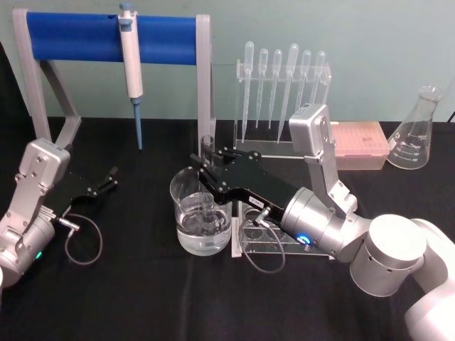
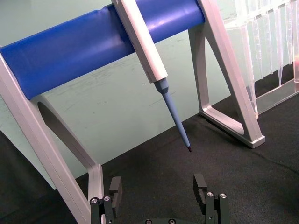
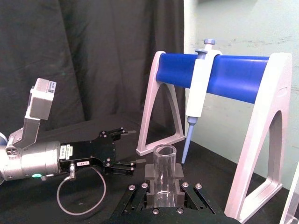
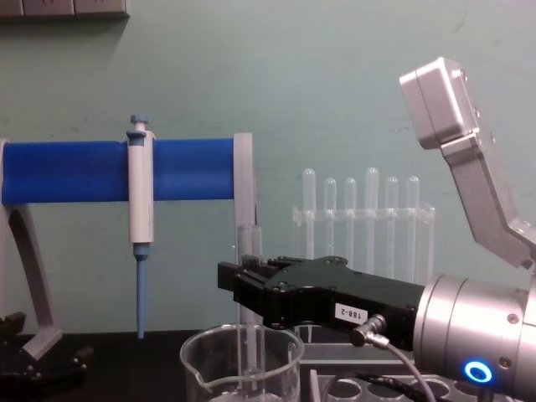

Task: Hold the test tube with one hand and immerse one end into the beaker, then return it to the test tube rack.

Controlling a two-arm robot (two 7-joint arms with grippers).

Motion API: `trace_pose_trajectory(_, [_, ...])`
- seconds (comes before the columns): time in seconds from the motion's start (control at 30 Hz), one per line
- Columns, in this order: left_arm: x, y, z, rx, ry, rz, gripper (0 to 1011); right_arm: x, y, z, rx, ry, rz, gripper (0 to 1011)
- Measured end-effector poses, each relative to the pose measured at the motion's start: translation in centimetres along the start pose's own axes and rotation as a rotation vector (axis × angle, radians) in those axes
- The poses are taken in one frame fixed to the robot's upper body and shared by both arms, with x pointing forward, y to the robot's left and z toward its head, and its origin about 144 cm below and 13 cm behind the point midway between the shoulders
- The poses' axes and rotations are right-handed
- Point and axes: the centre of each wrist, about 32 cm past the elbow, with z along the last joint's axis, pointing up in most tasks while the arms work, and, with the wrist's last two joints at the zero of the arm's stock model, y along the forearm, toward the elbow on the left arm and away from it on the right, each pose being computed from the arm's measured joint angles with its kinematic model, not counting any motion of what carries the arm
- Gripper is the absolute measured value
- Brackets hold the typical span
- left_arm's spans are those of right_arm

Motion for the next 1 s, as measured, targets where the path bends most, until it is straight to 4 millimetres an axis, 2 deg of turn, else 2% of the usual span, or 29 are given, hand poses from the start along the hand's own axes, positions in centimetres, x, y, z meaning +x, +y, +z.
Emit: trace_pose_trajectory(1.0, [0.00,0.00,0.00,0.000,0.000,0.000,1000,0.00,0.00,0.00,0.000,0.000,0.000,225])
